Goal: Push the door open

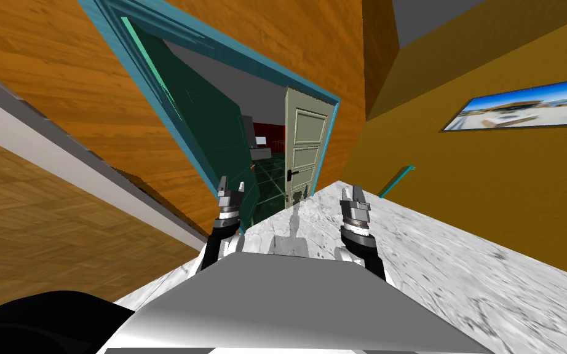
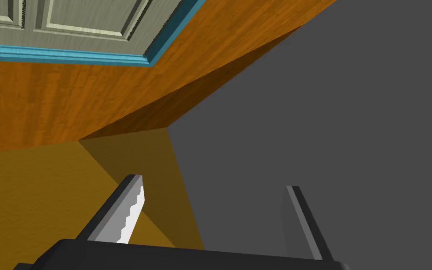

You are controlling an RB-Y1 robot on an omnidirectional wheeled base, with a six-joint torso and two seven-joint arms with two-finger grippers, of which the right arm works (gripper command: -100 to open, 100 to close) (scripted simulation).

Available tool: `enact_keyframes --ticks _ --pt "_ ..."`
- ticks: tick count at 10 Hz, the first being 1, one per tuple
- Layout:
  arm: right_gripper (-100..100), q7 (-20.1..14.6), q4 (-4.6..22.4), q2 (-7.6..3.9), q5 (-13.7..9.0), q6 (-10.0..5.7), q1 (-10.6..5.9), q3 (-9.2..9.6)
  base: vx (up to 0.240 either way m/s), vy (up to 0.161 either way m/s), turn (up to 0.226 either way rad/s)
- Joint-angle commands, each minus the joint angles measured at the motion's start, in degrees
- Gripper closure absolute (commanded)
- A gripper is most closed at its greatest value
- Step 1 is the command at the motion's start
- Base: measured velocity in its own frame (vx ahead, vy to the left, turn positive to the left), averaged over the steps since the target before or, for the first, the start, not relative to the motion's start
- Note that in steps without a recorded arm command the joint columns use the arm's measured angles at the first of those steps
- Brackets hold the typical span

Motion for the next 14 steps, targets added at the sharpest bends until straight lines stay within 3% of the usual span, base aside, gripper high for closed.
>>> enact_keyframes --ticks 1,3,9,14 --pt "-100 -0.2 1.8 -0.64 -0.1 0.46 -1.16 0.25 0.022 0.053 0.067" --pt "-100 -0.7 5.0 -1.55 -0.2 1.24 -3.15 0.67 0.173 -0.117 0.071" --pt "-100 -1.6 12.0 -3.1 -0.4 2.97 -7.54 1.6 0.098 -0.054 0.058" --pt "-100 -2.6 19.5 -4.17 -0.6 4.83 -12.24 2.6 0.092 -0.074 0.071"
